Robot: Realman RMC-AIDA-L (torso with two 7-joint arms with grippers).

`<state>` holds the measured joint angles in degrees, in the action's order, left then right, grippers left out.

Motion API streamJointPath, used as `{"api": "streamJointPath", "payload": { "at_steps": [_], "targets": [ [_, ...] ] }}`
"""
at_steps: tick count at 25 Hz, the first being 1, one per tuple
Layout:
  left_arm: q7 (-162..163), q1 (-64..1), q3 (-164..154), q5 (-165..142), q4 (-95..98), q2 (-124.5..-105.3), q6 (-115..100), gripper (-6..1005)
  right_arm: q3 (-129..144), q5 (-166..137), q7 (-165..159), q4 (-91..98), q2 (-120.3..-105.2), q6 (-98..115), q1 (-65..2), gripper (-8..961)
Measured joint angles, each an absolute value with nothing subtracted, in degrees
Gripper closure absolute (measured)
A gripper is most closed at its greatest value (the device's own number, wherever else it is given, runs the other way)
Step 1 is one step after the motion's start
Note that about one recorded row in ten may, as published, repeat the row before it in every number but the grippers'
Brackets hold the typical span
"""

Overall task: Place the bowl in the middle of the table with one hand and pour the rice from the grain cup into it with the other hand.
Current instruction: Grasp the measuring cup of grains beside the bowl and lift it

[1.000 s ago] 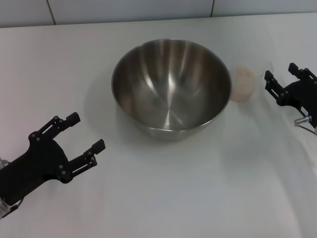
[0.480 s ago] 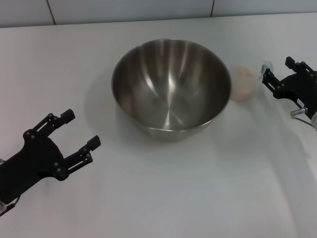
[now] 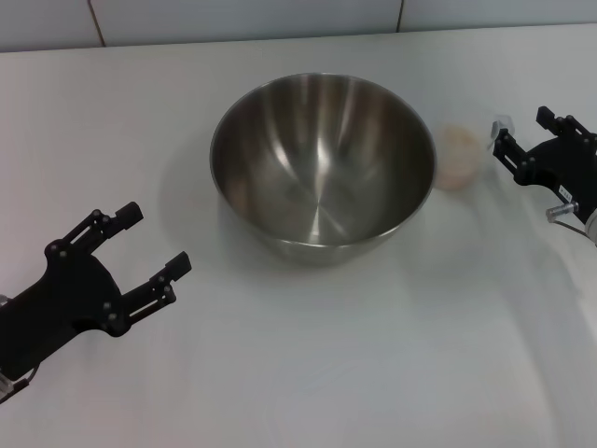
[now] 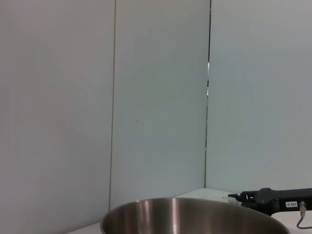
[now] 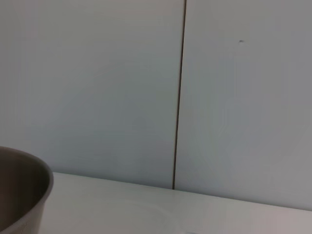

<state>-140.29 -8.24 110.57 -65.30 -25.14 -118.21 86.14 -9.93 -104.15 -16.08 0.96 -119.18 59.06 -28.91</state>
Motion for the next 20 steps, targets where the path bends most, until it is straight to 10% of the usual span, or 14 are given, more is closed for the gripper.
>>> {"api": "streamJointPath", "payload": {
  "at_steps": [20],
  "targets": [
    [-140.11,-8.45,110.56,-65.30,-25.21,-118.29,86.13,159,-9.46,-104.09,-16.22,0.61,-119.18,58.88,-29.31,456]
  ]
}}
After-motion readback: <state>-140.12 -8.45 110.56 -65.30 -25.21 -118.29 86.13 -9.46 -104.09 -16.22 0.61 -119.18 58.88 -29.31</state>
